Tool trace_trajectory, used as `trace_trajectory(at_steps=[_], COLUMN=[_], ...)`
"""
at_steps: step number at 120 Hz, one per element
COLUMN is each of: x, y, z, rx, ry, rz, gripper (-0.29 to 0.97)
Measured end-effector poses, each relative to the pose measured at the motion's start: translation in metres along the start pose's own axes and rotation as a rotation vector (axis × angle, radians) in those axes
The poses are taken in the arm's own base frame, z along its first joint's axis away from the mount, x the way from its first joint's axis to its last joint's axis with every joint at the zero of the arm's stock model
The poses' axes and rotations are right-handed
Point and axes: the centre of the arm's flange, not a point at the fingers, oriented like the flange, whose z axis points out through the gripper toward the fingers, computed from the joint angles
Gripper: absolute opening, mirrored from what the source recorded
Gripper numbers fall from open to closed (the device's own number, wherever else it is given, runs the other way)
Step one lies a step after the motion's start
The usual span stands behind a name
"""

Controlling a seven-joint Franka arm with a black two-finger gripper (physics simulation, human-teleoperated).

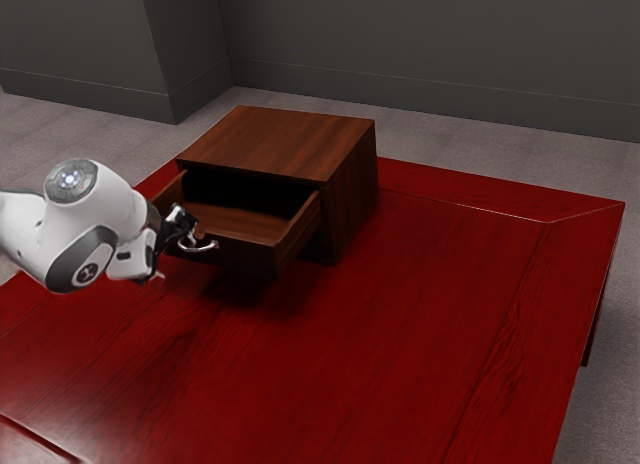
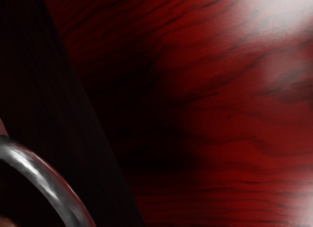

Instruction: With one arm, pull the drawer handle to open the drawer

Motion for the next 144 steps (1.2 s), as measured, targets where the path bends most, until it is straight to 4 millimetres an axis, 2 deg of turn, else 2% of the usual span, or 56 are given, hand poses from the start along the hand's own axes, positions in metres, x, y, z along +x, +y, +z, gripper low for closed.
trace_trajectory(at_steps=[30,40,52,68,83,88,116,144], x=[-0.004,0.000,0.003,0.012,0.023,0.024,0.025,0.039], y=[-0.005,-0.014,-0.032,-0.078,-0.137,-0.149,-0.176,-0.188], z=[-0.013,-0.026,-0.048,-0.081,-0.135,-0.151,-0.220,-0.253], rx=[0.003,-0.003,-0.018,-0.049,-0.085,-0.113,-0.310,-0.419], ry=[-0.022,-0.031,-0.030,0.030,0.074,0.082,0.063,0.075], rz=[-0.002,0.003,-0.039,-0.119,-0.159,-0.181,-0.321,-0.427], gripper=[0.66,0.67,0.67,0.68,0.68,0.68,0.68,0.68])
